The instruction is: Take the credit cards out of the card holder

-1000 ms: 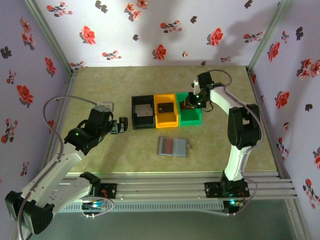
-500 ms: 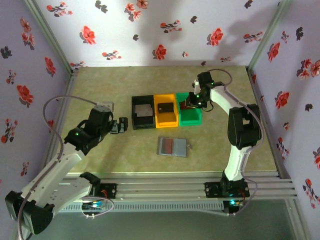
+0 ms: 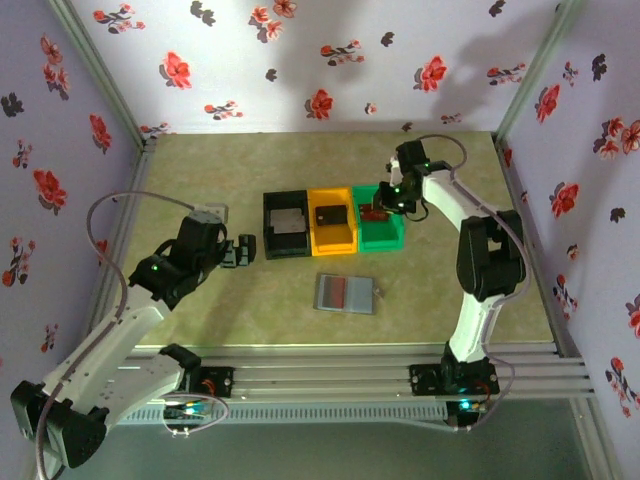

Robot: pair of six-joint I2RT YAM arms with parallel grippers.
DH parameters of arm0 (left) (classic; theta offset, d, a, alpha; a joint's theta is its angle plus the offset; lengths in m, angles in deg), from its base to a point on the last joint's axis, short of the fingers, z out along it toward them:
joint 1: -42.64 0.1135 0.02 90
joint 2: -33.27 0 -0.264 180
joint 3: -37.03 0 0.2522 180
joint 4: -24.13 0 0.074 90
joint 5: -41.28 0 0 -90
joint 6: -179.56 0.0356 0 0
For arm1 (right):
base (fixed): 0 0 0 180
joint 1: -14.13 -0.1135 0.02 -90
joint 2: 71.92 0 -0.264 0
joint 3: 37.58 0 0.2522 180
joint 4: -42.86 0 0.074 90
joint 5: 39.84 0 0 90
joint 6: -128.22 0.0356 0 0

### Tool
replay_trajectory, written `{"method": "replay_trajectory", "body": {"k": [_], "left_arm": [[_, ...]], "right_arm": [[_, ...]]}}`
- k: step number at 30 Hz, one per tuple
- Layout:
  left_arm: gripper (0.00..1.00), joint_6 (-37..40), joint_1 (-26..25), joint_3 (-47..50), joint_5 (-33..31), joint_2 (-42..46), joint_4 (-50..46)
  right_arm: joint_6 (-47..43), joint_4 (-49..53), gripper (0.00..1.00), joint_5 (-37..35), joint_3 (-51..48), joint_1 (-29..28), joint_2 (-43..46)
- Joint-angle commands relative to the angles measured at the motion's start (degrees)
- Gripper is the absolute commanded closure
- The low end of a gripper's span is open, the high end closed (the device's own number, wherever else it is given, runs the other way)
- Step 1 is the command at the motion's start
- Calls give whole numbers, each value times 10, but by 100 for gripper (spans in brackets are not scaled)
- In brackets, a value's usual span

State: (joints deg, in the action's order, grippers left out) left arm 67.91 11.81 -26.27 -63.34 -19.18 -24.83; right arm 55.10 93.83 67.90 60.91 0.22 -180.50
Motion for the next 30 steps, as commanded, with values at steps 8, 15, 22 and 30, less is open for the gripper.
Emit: {"method": "replay_trajectory", "body": {"k": [8,15,22,30], "left_arm": [[0,14,2,-3,-13,-2,-10],[0,32,-8,6,-7,2,1],[0,68,-27,39,-8,25,47],[0,28,-27,22,-3,30,28]], "right_arm": [[8,-23,53,-53,-51,-70,161],[26,-87,21,-78,-157,-128,261],[35,-104,1,-81,-208,-156,329],[102,-207,1,-99,-310,-198,410]]}}
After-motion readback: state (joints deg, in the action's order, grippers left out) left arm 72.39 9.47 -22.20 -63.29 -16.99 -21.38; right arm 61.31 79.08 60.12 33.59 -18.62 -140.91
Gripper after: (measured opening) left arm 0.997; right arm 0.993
